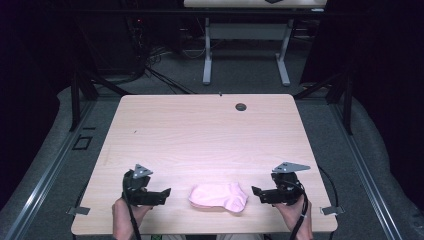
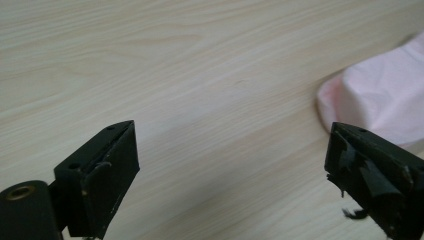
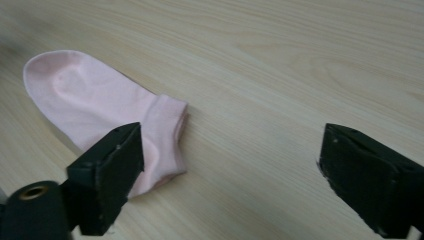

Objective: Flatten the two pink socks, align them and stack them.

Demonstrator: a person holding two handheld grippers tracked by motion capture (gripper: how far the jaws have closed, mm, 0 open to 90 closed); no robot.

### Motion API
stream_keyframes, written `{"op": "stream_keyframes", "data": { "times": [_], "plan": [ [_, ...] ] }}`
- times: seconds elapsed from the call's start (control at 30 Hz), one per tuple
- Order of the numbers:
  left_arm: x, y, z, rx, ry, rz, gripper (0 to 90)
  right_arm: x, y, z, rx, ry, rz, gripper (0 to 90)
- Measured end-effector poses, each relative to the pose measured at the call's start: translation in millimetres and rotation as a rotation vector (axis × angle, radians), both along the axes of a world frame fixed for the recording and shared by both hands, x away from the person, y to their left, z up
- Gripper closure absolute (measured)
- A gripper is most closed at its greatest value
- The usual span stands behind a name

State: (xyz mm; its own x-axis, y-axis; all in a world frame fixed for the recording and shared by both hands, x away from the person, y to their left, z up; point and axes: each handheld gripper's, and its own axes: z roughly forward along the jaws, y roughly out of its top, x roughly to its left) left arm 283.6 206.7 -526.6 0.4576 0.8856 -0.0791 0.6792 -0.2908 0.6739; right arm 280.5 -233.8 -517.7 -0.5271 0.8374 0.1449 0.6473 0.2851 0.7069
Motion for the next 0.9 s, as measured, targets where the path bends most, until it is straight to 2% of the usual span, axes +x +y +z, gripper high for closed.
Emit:
{"op": "stream_keyframes", "data": {
  "times": [0.1,0.13,0.3,0.33,0.5,0.6,0.73,0.77,0.83,0.9],
  "plan": [
    [0.9,14.9,-4.0,0.004,0.001,0.042,2.1,-2.1,-12.3,-1.0,-0.036,-0.012,-0.023,1.7],
    [1.1,19.0,-5.4,0.005,0.001,0.054,1.5,-2.4,-15.4,-0.9,-0.049,-0.003,-0.029,0.2],
    [3.7,36.0,-14.6,0.029,-0.009,0.095,0.2,-3.1,-36.4,-6.7,-0.062,-0.012,-0.072,0.0],
    [4.4,39.9,-17.8,0.026,-0.013,0.108,0.2,-3.1,-39.8,-9.3,-0.062,-0.018,-0.089,0.0],
    [7.2,59.5,-33.0,0.036,-0.013,0.161,0.1,0.4,-59.0,-22.2,-0.127,-0.013,-0.142,0.0],
    [9.4,70.3,-40.3,0.035,-0.013,0.19,0.2,2.6,-70.0,-32.4,-0.124,-0.005,-0.176,0.0],
    [12.3,82.4,-48.5,0.032,-0.058,0.224,0.2,5.0,-80.7,-44.3,-0.141,0.012,-0.203,0.0],
    [13.5,83.8,-50.8,0.037,-0.059,0.232,0.2,5.3,-82.1,-47.7,-0.14,0.008,-0.218,0.0],
    [17.4,87.9,-57.1,0.022,-0.034,0.229,0.2,6.9,-83.9,-52.1,-0.15,0.013,-0.227,0.0],
    [18.8,89.2,-62.3,0.022,-0.03,0.234,0.2,6.5,-85.3,-55.1,-0.164,-0.012,-0.234,0.0]
  ]
}}
